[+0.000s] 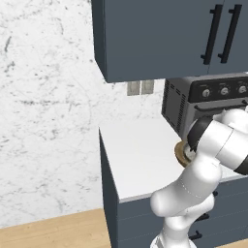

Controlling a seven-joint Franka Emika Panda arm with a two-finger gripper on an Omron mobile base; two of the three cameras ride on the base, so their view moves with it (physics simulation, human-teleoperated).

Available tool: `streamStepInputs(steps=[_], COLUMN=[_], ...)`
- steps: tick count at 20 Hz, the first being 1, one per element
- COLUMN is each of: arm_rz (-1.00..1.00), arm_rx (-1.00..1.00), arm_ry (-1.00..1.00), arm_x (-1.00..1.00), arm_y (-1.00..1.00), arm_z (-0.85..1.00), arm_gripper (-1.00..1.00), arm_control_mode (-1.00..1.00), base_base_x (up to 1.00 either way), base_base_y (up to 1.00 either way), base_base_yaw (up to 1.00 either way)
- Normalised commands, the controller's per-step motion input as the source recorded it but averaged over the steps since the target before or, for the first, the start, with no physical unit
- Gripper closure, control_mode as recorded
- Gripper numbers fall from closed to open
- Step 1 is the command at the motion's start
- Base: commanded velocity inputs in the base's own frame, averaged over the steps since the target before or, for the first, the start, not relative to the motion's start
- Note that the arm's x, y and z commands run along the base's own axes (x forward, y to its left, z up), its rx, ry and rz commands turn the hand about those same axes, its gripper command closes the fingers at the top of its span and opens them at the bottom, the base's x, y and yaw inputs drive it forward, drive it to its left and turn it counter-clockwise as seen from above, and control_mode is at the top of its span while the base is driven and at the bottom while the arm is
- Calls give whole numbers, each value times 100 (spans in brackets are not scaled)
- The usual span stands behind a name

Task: Pick up the bowls on the counter and stack them on top of one another in the open cabinet. Place the smaller bowl on top of the larger bowl.

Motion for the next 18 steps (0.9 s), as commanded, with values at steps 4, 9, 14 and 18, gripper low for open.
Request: streamStepInputs(steps=[4,9,14,18], arm_rz=[0,0,0,-1], arm_rx=[1,3,7,6], arm_ry=[1,0,0,-12], arm_x=[0,0,-26,-64], arm_y=[38,19,1,0], arm_z=[-29,0,11,54], arm_gripper=[100,100,100,100], arm_control_mode=[-100,-100,-100,-100], base_base_x=[0,0,0,0], base_base_y=[0,0,0,0], base_base_yaw=[0,0,0,0])
